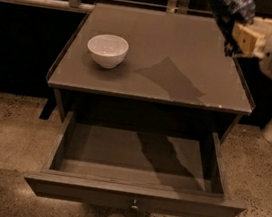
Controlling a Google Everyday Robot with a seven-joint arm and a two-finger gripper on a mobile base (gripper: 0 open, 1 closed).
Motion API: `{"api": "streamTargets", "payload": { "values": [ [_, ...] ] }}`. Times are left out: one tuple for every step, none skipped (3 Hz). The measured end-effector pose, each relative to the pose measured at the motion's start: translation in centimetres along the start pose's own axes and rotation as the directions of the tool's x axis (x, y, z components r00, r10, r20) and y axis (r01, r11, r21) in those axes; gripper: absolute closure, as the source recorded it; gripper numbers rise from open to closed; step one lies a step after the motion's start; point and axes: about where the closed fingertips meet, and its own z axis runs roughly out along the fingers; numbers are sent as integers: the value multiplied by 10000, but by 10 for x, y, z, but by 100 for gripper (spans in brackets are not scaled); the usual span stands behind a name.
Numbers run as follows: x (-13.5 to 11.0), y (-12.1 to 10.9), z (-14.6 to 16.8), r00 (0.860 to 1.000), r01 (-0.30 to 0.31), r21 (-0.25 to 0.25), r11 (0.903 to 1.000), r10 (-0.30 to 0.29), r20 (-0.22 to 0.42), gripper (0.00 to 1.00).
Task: Place blue chip bag into top drawer
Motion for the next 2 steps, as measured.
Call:
{"api": "streamTargets", "payload": {
  "values": [
    [74, 30, 2, 9859, -1657, 439, 9852, 1666, -181, 100],
    [166, 89, 13, 9538, -2787, 254, 9600, 2798, -1093, 100]
  ]
}}
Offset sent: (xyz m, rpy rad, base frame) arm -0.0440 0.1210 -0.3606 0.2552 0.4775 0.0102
